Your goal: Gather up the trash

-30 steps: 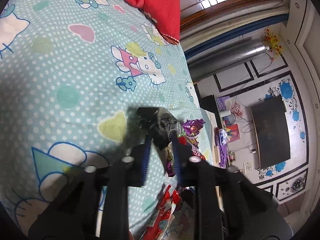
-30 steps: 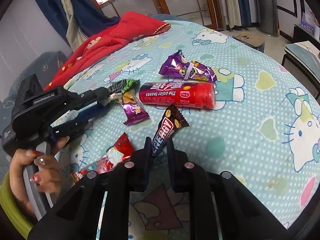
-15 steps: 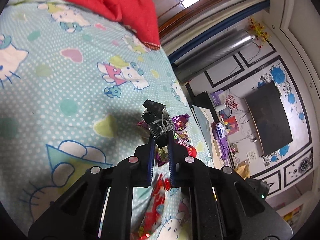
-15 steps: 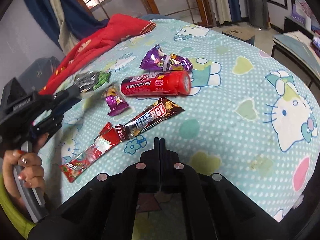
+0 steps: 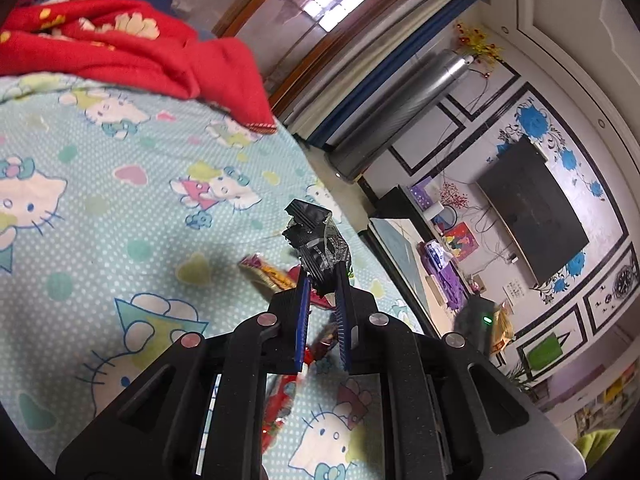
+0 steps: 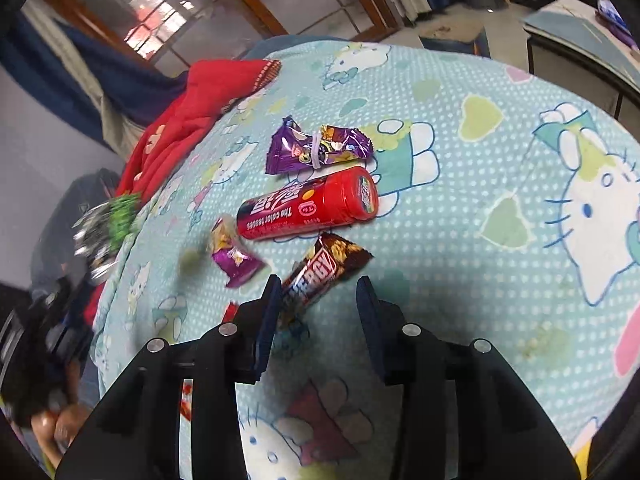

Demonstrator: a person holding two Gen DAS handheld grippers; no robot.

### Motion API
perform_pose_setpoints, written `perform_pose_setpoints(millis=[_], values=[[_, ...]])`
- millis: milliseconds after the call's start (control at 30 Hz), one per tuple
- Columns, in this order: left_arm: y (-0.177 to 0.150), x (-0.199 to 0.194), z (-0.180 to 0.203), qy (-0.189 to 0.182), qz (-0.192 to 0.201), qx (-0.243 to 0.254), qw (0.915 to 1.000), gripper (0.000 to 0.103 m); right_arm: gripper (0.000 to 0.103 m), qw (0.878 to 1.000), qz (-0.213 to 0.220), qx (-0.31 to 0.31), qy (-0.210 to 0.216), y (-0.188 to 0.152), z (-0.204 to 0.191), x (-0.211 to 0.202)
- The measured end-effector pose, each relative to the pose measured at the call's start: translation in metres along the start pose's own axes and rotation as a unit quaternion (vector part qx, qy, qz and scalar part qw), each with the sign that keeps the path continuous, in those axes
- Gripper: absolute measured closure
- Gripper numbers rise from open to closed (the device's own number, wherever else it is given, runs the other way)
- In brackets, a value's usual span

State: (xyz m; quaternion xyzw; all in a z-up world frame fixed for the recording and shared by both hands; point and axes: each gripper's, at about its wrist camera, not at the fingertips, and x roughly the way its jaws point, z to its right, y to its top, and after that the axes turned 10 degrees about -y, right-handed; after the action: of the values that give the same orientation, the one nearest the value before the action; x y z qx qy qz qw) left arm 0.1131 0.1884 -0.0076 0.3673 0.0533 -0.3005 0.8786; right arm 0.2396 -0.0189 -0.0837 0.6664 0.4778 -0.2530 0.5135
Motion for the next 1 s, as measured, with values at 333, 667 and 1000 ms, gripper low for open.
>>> perform_pose_setpoints(millis=[333, 667, 1000], values=[[-0.002, 0.004, 0.017, -0.007, -0.006, 0.027, 0.9996, 0.096, 0.074, 0.996, 0.033, -0.073, -0.051, -0.007, -0.024, 0.009], [-0.017, 0.014, 0.026, -0.006, -0.022, 0.041, 0.9989, 0.096, 0.085, 0.997, 0.037, -0.064, -0.019, -0.026, 0.008, -0.014], [-0.026, 0.028, 0.047, -0.01, -0.036, 0.063, 0.9973, 0.096, 0.086, 0.998, 0.052, -0.047, -0.008, -0.027, 0.031, -0.041]])
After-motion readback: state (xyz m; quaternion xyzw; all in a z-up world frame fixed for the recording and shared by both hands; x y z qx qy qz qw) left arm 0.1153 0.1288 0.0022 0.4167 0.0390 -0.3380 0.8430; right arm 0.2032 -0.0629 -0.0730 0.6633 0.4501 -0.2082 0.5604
